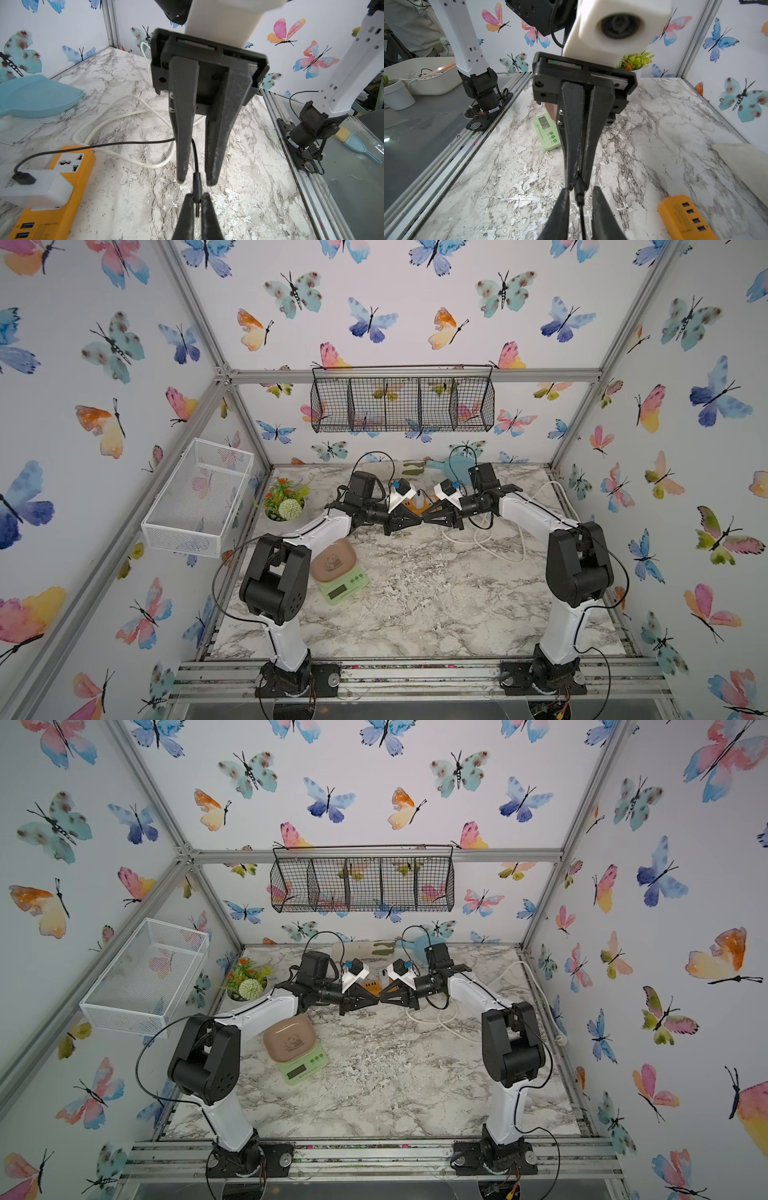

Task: Charge the electronic scale
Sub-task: Pick up the charging cable from the center of the board.

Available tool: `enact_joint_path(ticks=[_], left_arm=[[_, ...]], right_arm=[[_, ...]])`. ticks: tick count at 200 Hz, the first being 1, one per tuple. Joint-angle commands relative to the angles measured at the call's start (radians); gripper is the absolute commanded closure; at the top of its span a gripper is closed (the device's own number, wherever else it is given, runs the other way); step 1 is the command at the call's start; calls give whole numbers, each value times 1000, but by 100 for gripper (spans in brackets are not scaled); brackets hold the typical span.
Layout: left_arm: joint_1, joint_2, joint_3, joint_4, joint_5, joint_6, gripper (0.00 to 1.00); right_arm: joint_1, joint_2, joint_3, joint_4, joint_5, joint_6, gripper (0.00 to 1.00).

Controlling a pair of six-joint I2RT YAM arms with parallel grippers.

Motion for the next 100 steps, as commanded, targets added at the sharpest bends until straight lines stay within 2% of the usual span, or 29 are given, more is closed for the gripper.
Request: enact_joint_path(ticks=[1,76,100], left_arm=[[-5,-33,4,17,27,-6,93],[-6,-30,3,32,22,-21,93],[-8,-30,3,33,23,-21,94]], right_arm=[[3,21,23,-34,-34,-7,79],[4,29,27,-33,-45,-3,79],[4,29,28,-26,-45,8,84]])
